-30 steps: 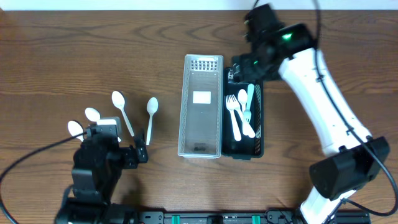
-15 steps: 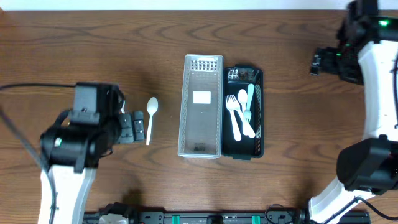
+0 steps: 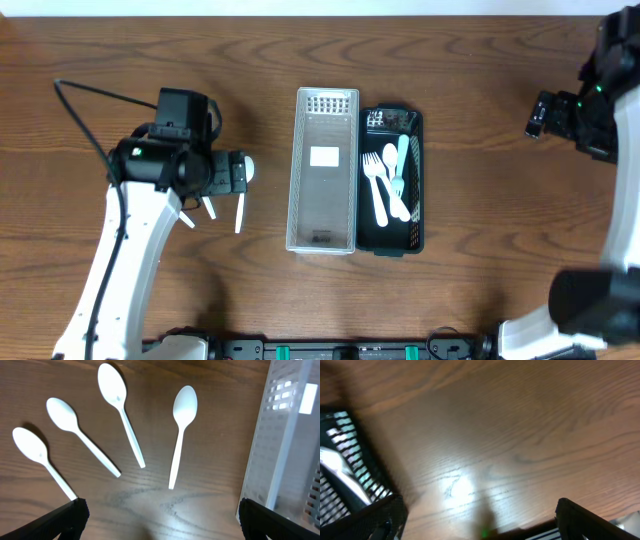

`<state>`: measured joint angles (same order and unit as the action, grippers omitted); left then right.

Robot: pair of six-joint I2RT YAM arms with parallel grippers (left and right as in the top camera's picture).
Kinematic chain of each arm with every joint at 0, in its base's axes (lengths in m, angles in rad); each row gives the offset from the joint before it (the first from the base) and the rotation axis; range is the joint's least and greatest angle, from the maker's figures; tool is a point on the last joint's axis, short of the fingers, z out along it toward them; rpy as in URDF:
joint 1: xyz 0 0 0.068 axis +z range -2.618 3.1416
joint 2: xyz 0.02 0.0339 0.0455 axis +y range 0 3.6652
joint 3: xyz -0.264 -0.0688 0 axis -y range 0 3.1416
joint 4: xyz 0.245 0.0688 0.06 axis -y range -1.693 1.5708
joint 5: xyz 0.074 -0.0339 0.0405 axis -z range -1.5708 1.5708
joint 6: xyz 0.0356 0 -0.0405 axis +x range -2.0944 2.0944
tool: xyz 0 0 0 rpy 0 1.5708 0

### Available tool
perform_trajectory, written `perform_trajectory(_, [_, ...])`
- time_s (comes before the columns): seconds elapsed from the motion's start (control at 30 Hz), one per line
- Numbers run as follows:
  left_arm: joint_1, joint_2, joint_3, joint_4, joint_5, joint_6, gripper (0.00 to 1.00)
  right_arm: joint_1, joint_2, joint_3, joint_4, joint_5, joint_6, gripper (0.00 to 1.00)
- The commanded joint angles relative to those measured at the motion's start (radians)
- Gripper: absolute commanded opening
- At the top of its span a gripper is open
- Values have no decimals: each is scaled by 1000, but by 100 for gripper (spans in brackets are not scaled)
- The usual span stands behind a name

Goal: Pack container

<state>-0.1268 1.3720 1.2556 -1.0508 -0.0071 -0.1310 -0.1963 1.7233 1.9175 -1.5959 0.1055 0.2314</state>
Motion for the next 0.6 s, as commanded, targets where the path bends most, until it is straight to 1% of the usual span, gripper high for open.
perform_trajectory(0.0, [-1,41,10,23,-11,-6,98,46,-129,-23,-29,2,14,99])
perform_trajectory(0.13, [-1,80,10,69,-11,-6,98,105,-223,-129,-18,-1,-9,99])
perform_trajectory(0.23, [-1,97,10,89,-11,-6,98,154,-296,-257,49,-2,-8,99])
perform_trajectory(0.4, [-1,105,10,101,-11,-5,98,211,-388,-508,229,-5,-8,99])
perform_trajectory(0.57, [-1,106,9,111,-11,-5,98,206,-389,-698,420,-5,-8,99])
